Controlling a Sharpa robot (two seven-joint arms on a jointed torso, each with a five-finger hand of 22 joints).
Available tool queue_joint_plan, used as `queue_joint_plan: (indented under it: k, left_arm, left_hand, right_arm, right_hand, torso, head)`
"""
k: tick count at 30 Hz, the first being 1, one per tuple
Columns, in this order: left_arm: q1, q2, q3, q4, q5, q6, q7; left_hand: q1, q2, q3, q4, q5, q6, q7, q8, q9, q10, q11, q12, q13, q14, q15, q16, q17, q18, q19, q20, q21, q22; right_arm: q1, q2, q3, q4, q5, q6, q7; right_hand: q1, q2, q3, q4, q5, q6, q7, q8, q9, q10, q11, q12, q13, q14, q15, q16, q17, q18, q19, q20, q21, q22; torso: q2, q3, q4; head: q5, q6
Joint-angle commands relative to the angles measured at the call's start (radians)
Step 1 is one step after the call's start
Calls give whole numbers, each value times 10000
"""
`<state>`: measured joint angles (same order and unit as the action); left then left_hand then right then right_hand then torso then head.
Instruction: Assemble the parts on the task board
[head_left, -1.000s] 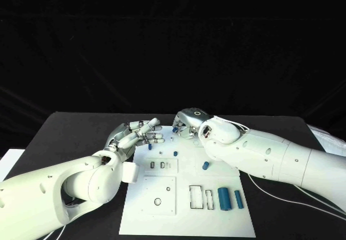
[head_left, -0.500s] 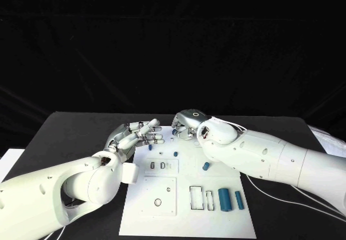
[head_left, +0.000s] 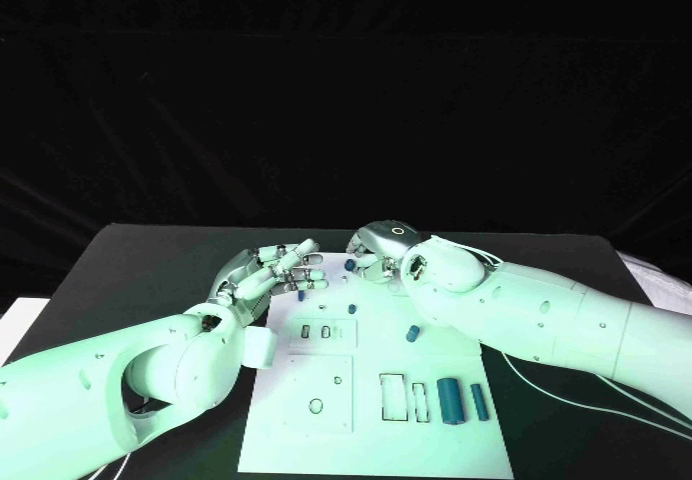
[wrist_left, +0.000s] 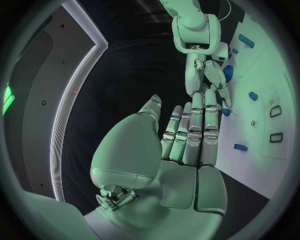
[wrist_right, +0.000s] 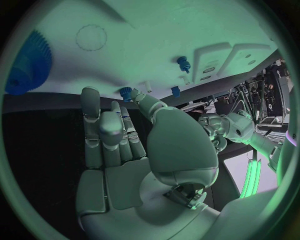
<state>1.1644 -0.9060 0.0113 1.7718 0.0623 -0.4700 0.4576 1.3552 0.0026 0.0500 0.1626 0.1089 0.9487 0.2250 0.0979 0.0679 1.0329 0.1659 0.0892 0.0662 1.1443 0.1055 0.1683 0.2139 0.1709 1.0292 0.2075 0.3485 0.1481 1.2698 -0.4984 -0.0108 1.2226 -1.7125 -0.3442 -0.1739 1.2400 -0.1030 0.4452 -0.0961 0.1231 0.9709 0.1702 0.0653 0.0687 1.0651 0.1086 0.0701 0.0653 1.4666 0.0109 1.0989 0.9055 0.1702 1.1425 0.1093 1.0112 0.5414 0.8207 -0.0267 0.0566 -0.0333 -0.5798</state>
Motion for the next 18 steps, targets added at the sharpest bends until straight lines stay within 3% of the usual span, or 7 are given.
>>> queue_joint_plan:
  k: [1,2,5,8,13,16,18]
  left_arm:
    - [13,-6,8,-8,26,298,16]
    - [13,-15,8,-12,29,326,18]
    - [13,-55,7,-28,38,414,29]
    - [13,-80,7,-47,41,453,34]
    - [12,-67,5,-98,43,535,23]
    - [11,-61,5,-102,43,595,7]
    - [10,-55,5,-110,44,621,0]
  left_hand:
    - [24,108,3,-83,35,7,61,-62,-11,-31,62,-16,-6,1,70,-26,11,90,20,55,25,-3]
    - [28,112,5,-87,35,6,59,-65,-11,-33,62,-19,-6,1,70,-30,14,90,18,55,25,-3]
    - [49,129,18,-108,37,14,36,-72,-9,-26,53,-27,-5,13,64,-38,30,94,19,54,26,-3]
    - [62,137,25,-122,38,20,26,-75,-7,-21,46,-31,-4,20,61,-42,39,96,20,53,27,-3]
    - [69,140,29,-129,38,23,22,-76,-6,-18,42,-32,-4,24,59,-45,43,97,20,53,28,-3]
    - [76,144,33,-137,37,28,17,-77,-5,-14,38,-34,-3,29,55,-47,49,98,22,52,29,-3]
    - [76,144,33,-137,37,28,17,-77,-5,-14,38,-34,-3,29,55,-47,49,98,22,52,29,-3]
  right_arm:
    - [9,-610,55,704,347,-360,-19]
    - [20,-797,77,900,484,-354,-34]
    - [157,-1542,148,1563,1438,27,-209]
    - [302,-2130,183,1967,2238,380,-375]
    - [448,-2855,220,2225,2820,869,-676]
    - [485,-3043,226,2137,2862,1077,-809]
    - [499,-3093,228,2044,2872,1179,-872]
  right_hand:
    - [49,-32,-64,59,102,172,-27,44,31,728,-113,348,130,103,-32,263,335,57,107,12,174,278]
    - [35,-51,-76,80,144,200,-34,46,35,982,-156,463,177,146,-62,395,495,35,182,-10,269,421]
    - [-451,-559,-636,386,949,174,-172,-1,21,2365,-421,1119,568,365,-279,1157,1417,-108,657,-187,857,1297]
    - [-590,-745,-1158,574,1120,73,-317,-3,11,3122,-602,1656,1041,507,-421,1799,2216,-257,1091,-334,1421,2175]
    - [-350,-691,-2157,863,1306,-2,-423,36,34,3437,-727,3042,2622,621,-533,2692,3354,-425,1512,-475,2061,3153]
    - [71,-485,-2890,1199,1375,-51,-434,47,48,2963,-724,6251,6265,677,-514,3368,4281,-531,1663,-426,2407,3656]
    - [245,-380,-3154,1442,1422,-83,-414,45,50,2762,-679,7505,7755,688,-413,3542,4528,-504,1681,-439,2523,3818]
  torso:
    - [3,13,-20]
    - [-1,19,-34]
    - [-14,34,-92]
    - [-29,60,-172]
    - [-57,96,-252]
    - [-51,116,-278]
    - [-46,135,-286]
  head:
    - [-6,35]
    - [-13,46]
    - [-85,67]
    - [-115,95]
    - [-138,110]
    - [-127,100]
    - [-119,93]
